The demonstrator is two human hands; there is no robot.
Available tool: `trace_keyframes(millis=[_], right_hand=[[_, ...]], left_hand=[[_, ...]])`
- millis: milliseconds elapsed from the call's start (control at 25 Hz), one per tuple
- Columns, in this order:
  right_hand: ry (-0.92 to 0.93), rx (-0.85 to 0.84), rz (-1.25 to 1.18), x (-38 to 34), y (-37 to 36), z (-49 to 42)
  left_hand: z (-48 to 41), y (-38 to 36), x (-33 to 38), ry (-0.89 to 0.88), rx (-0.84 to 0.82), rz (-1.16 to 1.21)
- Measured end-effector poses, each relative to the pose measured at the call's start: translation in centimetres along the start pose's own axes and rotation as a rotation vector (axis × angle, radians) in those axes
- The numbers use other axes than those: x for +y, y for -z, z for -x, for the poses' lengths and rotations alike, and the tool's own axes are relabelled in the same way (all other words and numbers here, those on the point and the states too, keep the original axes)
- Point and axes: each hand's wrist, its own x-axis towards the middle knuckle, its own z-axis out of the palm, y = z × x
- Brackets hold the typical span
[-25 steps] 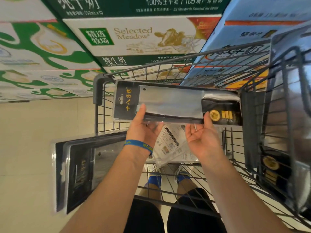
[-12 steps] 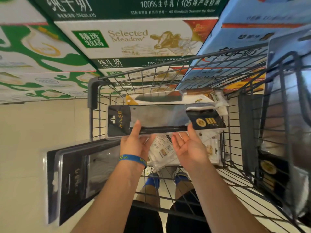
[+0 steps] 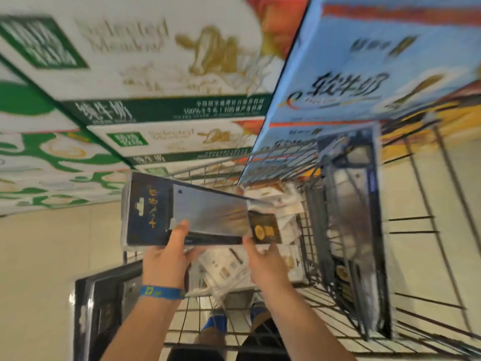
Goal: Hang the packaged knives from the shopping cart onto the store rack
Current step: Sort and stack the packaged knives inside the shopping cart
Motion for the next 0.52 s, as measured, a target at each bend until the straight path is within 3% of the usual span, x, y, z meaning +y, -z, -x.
trace_keyframes(millis=[200,280,360,520], right_hand=[[0.538,0.019,0.179,-2.7,3.2,7.3],[0.619,0.062,0.227,-4.4,4.8,9.2],[0.682,0.136,0.189,-6.1,7.2,11.2],[0.772,0.253,0.056,-8.5,13.5,14.2]], left_hand=[[6.0,-0.9,8.1,-0.402,-0.259,-0.458],[8.5,-1.8,11.3,-0.589,-0.297,-0.544],[11.5,-3.4,14.7,-0.74,-0.379,-0.506],[17.5,-7.8,20.0,-0.79,-0.639,-0.172]])
